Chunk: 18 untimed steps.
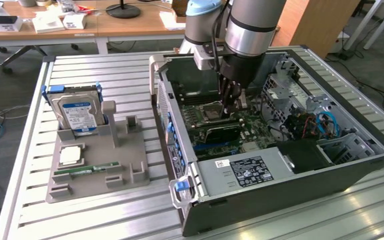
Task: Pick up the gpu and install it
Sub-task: 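Press down on the gpu until it lock into place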
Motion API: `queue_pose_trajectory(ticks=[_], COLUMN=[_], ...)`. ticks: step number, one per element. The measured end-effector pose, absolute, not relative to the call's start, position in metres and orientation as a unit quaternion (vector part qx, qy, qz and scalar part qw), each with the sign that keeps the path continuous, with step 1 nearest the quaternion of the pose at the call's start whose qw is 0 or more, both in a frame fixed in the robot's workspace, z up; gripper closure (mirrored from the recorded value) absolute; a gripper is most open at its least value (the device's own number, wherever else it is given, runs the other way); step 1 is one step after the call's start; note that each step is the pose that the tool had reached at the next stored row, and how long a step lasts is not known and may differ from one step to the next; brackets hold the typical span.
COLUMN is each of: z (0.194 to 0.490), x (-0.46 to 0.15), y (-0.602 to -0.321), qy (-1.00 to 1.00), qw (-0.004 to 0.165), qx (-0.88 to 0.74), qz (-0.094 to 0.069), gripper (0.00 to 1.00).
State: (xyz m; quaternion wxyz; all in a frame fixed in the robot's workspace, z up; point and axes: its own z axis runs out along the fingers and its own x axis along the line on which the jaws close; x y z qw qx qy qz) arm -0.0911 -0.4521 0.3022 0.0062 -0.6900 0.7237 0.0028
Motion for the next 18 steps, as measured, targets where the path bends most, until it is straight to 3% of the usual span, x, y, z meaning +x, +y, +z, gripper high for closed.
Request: queue_pose_trajectory(ticks=[18], z=[0.3005], x=[-0.0957], y=[-0.4521], qy=[0.712], qw=[0.012], qx=[-0.702], qz=[-0.002], gripper=[0.89])
